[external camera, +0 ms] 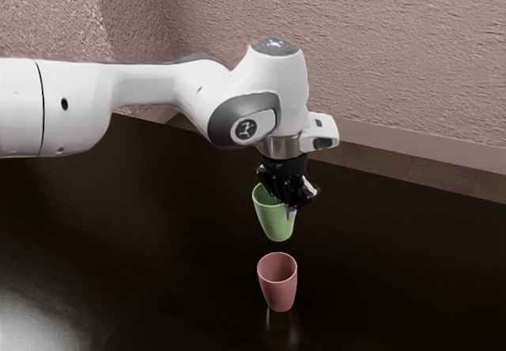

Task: Place the left cup onto the right cup

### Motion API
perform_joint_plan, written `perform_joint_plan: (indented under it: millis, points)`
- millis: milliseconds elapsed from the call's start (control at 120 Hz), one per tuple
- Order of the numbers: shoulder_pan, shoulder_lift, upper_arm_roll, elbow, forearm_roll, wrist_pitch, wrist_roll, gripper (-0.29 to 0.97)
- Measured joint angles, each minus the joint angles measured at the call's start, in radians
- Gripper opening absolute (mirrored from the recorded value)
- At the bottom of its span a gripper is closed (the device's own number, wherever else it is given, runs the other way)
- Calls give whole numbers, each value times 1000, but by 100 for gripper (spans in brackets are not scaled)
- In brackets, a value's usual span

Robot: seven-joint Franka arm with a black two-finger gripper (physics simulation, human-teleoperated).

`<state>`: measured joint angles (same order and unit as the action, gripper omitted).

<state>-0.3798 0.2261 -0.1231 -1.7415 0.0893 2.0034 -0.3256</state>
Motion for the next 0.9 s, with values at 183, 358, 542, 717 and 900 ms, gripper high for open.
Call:
perform_joint_plan:
  millis: [183, 358, 542, 717, 900]
  points:
    - [0, 0, -26, 0, 2, -3, -39, -10]
    - [0, 0, -45, 0, 7, -4, -73, -10]
    - [0, 0, -47, -1, 9, -5, -101, -10]
    - [-4, -5, -47, -10, 8, -5, -121, -10]
    - [-15, -34, -46, -41, 7, -6, -139, -10]
